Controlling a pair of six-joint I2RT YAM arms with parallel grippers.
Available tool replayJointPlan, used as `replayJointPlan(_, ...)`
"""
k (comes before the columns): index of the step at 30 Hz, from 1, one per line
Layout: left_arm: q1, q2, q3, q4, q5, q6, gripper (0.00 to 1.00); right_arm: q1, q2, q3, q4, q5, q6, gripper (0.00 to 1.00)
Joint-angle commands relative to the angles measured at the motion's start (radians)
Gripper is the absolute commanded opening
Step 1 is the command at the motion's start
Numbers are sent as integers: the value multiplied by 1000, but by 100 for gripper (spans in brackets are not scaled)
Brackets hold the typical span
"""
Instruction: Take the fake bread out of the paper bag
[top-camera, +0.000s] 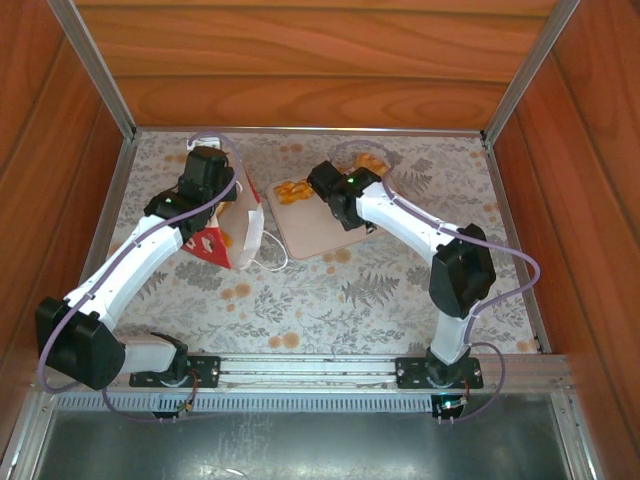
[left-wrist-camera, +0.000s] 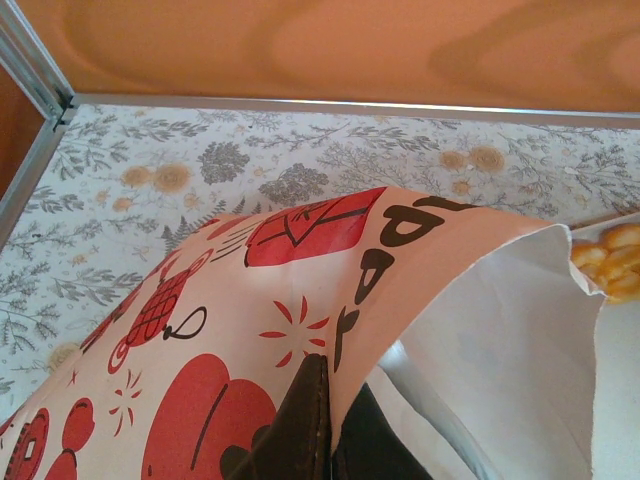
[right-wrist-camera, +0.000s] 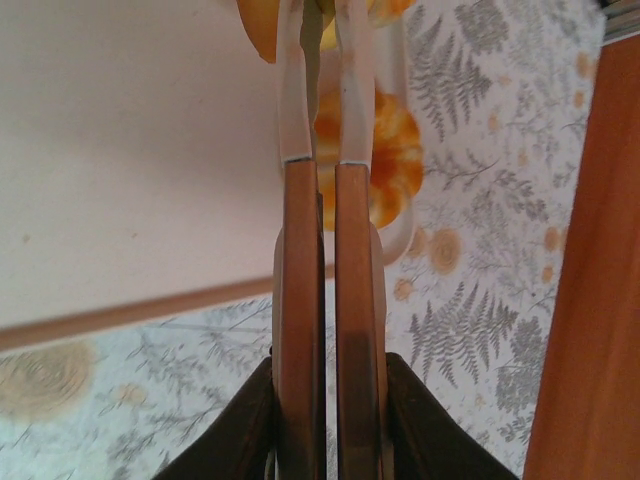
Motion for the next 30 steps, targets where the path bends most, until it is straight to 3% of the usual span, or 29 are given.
replayJointPlan(1,9,-14,-12,15,4,-19,0,-23,29,19,59,111,-30,12)
replayJointPlan(14,9,-11,-10,16,2,-15,0,-52,145,59,71,96,-76,16)
replayJointPlan(30,9,-20,1,16,2,-14,0,-35,133,52,-49,-159,-71,35)
